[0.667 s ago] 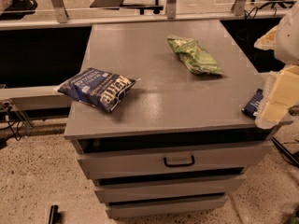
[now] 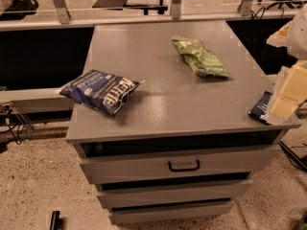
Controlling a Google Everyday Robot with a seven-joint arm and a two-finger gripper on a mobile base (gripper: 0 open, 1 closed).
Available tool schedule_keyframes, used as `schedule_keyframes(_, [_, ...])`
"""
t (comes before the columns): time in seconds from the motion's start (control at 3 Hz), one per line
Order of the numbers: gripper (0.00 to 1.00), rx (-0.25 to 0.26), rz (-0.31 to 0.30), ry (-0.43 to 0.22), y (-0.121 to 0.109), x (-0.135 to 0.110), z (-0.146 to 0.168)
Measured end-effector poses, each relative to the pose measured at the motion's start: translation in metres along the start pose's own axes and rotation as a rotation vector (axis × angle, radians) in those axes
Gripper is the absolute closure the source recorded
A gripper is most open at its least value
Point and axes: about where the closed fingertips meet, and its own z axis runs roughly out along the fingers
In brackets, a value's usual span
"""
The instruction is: Move rxbar blueberry near blue chip bag
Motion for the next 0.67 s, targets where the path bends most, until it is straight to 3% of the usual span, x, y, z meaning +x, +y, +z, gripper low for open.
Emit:
schedule_keyframes(0.33, [0.00, 0.057, -0.012, -0.003, -0.030, 0.020, 0.005])
schedule_keyframes(0.67, [0.00, 0.064, -0.103, -0.059, -0.060, 0.044, 0.011])
